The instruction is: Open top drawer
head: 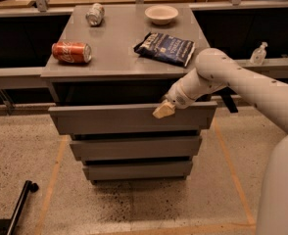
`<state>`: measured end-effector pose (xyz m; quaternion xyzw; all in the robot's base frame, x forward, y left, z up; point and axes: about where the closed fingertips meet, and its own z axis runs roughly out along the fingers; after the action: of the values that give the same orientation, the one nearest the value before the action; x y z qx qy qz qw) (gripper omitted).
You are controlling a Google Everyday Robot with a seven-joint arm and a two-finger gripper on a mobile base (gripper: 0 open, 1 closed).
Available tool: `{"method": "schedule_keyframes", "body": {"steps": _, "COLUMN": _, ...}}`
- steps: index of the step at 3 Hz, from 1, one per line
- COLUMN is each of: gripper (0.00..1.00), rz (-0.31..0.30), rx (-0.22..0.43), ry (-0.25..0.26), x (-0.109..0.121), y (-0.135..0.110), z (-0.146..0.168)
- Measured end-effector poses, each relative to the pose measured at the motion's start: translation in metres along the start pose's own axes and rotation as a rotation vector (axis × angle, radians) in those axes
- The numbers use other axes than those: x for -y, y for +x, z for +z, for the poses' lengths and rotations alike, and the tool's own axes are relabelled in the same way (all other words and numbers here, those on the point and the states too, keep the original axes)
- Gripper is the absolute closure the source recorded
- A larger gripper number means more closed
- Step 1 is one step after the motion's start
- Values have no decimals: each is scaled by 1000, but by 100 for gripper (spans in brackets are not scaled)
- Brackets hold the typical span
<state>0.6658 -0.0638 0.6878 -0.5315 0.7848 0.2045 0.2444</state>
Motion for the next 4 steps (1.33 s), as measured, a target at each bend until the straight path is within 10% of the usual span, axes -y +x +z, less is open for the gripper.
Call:
{"method": "schedule_keyframes", "body": {"steps": 1, "gripper": 65, "rz": 0, "rx": 0, "ry": 0, "x": 0, "y": -1, "z": -2}}
{"method": "schedule_keyframes", "body": {"steps": 2, "gripper": 42, "rz": 25, "rx": -41, "ry": -68, "x": -28, "y": 12, "z": -13}}
{"method": "schedule_keyframes", "body": {"steps": 4, "gripper": 0, "rz": 114, "rx": -188, "ry": -339, "x": -127, "y": 56, "z": -57}}
